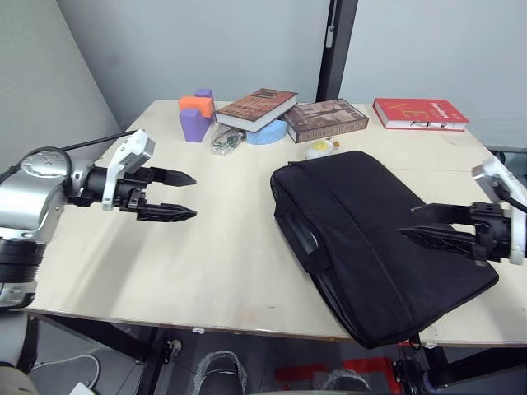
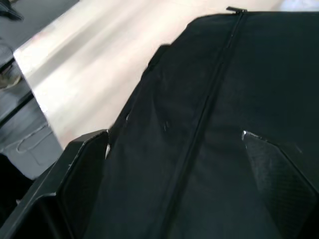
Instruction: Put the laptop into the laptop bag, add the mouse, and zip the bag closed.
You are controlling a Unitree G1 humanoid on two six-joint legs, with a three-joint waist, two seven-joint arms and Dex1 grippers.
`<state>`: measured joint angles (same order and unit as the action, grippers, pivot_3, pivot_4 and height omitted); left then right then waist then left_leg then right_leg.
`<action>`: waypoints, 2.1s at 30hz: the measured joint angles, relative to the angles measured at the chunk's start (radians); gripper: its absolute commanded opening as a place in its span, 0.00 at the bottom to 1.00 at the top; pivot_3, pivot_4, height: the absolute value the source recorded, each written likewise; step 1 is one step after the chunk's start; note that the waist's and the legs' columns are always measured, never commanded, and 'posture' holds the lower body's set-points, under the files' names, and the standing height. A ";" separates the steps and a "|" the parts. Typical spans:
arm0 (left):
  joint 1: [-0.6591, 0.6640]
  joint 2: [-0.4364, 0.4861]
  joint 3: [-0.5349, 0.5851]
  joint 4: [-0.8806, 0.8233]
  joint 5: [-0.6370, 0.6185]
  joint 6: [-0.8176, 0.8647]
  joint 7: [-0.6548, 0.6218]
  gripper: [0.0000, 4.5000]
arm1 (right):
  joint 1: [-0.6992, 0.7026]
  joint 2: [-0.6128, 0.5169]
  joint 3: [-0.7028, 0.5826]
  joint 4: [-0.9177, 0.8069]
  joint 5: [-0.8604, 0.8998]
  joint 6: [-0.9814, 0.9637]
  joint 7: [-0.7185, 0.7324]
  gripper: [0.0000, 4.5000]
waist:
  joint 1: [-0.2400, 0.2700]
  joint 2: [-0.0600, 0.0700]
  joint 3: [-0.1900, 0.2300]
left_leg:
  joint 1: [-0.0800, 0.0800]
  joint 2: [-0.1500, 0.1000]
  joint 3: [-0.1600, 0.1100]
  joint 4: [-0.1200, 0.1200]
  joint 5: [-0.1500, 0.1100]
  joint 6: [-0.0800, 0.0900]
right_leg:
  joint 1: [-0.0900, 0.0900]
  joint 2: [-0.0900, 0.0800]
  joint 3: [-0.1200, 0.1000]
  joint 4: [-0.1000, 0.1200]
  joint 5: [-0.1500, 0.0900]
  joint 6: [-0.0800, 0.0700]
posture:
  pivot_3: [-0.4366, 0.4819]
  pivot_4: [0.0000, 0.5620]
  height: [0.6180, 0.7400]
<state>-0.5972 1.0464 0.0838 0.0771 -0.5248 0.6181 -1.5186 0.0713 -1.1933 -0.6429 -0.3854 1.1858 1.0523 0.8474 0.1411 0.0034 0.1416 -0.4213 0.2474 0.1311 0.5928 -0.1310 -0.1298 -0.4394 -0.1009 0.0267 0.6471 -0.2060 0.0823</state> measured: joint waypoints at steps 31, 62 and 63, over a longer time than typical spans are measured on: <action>-0.328 -0.321 -0.056 0.480 0.049 -0.047 0.117 1.00 | 0.043 0.092 -0.219 -0.098 -0.244 -0.027 0.124 0.99 | 0.015 0.000 0.000 | 0.000 0.000 0.000 0.011 0.000 0.003 | 0.002 -0.001 0.002 0.008 0.000 -0.002 | 0.48 0.27 0.87; -0.646 -0.937 0.299 1.283 0.176 -0.115 0.954 1.00 | 0.000 0.019 -0.358 -0.412 0.286 0.042 -0.377 0.99 | 0.021 -0.003 0.001 | -0.002 -0.003 -0.004 0.014 -0.003 0.006 | 0.007 -0.003 -0.001 0.001 0.001 -0.001 | 0.48 0.27 0.87; -0.646 -0.939 0.302 1.283 0.178 -0.114 0.958 1.00 | 0.003 0.019 -0.362 -0.412 0.291 0.042 -0.384 0.99 | 0.021 -0.003 0.001 | -0.002 -0.003 -0.004 0.014 -0.003 0.006 | 0.007 -0.003 -0.001 0.001 0.001 -0.001 | 0.48 0.27 0.87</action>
<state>-1.2433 0.1075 0.3855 1.3604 -0.3466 0.5040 -0.5602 0.0745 -1.1741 -1.0045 -0.7975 1.4772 1.0944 0.4633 0.1617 0.0009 0.1425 -0.4230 0.2446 0.1272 0.6069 -0.1335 -0.1237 -0.4327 -0.1042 0.0256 0.6479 -0.2054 0.0818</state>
